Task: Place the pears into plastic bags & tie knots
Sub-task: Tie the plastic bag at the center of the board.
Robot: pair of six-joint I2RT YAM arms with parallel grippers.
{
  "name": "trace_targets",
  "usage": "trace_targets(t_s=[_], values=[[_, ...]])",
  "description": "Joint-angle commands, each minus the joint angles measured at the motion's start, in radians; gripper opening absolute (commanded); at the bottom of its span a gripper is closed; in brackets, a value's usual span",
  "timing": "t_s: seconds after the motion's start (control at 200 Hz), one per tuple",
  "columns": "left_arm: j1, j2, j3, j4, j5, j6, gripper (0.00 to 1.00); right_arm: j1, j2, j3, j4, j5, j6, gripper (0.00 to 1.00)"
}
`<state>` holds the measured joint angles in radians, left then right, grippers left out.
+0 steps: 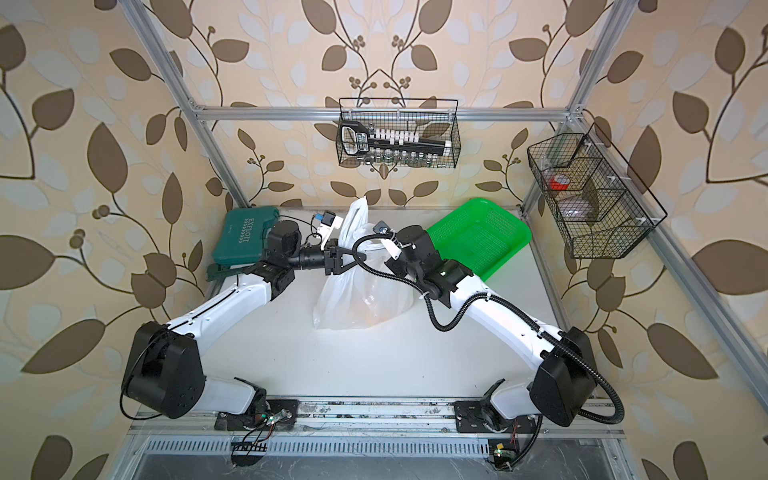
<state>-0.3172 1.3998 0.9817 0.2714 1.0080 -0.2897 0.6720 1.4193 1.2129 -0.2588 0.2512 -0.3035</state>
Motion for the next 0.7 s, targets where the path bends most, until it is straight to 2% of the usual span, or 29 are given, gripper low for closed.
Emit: trace_targets(t_s=[0.0,0.19,0.265,0.295,0.41,0.61,0.695], values=[[0.005,-0.068,0.002,0.025,-0.014,0.003,0.56,0.001,-0.018,-0.035,-0.006,-0.03,-0.001,0.0],[0.006,-0.085,-0.007,0.009,-0.031,0.001,0.59,0.026,-0.039,-0.085,-0.005,-0.059,-0.05,0.0],[0.006,-0.086,-0.005,-0.01,-0.037,0.007,0.64,0.048,-0.039,-0.09,-0.014,-0.068,-0.065,0.0],[0.006,-0.085,-0.003,-0.023,-0.038,0.013,0.69,0.053,-0.038,-0.09,-0.013,-0.07,-0.069,0.0],[0.006,-0.085,-0.01,-0.057,-0.062,0.038,0.71,0.061,-0.041,-0.093,-0.007,-0.067,-0.077,0.0],[0.006,-0.092,-0.046,-0.063,-0.074,0.059,0.69,0.069,-0.049,-0.094,0.0,-0.083,-0.083,0.0],[0.006,-0.091,-0.044,-0.078,-0.055,0.061,0.62,0.071,-0.038,-0.088,-0.003,-0.074,-0.085,0.0]])
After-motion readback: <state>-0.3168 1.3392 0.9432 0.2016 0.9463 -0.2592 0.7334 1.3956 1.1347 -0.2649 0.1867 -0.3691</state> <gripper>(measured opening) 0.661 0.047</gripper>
